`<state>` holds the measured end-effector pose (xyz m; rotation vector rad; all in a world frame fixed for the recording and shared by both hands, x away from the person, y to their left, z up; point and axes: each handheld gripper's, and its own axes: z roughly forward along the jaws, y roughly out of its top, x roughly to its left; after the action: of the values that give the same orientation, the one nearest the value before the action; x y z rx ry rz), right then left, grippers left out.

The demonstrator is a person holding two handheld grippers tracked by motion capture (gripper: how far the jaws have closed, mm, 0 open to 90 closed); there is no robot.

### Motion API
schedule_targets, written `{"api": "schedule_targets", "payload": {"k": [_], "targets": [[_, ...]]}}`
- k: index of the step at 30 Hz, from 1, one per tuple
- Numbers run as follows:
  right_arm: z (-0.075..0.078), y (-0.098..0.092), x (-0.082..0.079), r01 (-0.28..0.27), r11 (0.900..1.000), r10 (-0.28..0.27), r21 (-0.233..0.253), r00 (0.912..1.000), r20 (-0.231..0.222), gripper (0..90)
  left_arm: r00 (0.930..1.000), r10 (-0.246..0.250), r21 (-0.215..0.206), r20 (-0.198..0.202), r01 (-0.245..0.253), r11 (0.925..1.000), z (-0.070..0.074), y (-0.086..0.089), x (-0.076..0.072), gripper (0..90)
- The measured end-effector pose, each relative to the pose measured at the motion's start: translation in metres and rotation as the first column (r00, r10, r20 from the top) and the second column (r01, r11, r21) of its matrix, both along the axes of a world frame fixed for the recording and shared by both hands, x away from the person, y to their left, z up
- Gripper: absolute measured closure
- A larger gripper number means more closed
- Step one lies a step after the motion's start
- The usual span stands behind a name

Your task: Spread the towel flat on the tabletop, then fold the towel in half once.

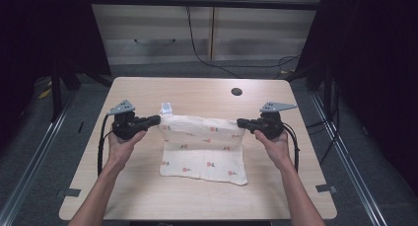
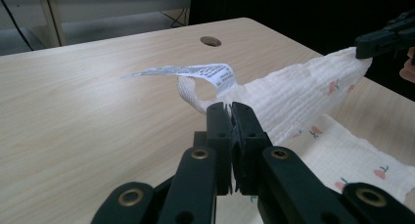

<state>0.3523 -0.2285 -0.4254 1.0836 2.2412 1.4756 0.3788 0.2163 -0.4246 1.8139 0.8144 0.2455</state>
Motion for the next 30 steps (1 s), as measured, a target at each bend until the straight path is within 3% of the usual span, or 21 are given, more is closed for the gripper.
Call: {"api": "schedule_targets", "payload": {"k": [9,14,20,22,30], "targets": [[-0.010,-0.001,-0.015,-0.031,0.999,0.031,-0.005,0.9994,-0.014,88.3,0.9994,-0.033,0.019,0.009,0.033,0.9993,-0.005,0.001,-0.015,87.5],[-0.017,-0.005,-0.024,-0.029,1.000,0.029,0.011,0.9993,-0.022,88.4,0.9992,-0.039,0.009,-0.004,0.039,0.9992,-0.009,0.003,-0.022,87.5],[-0.022,-0.006,-0.037,-0.042,0.999,0.042,0.003,0.9987,-0.029,88.3,0.9982,-0.059,0.037,-0.013,0.059,0.9976,-0.014,0.000,-0.032,87.5],[-0.022,-0.007,-0.039,-0.041,0.999,0.041,0.004,0.9988,-0.028,88.3,0.9979,-0.060,0.027,-0.024,0.061,0.9978,-0.017,0.001,-0.034,87.5],[-0.031,-0.003,-0.051,-0.064,0.998,0.063,-0.024,0.9955,-0.072,88.1,0.9952,-0.089,0.079,-0.039,0.092,0.9926,-0.024,0.003,-0.047,87.4]]}}
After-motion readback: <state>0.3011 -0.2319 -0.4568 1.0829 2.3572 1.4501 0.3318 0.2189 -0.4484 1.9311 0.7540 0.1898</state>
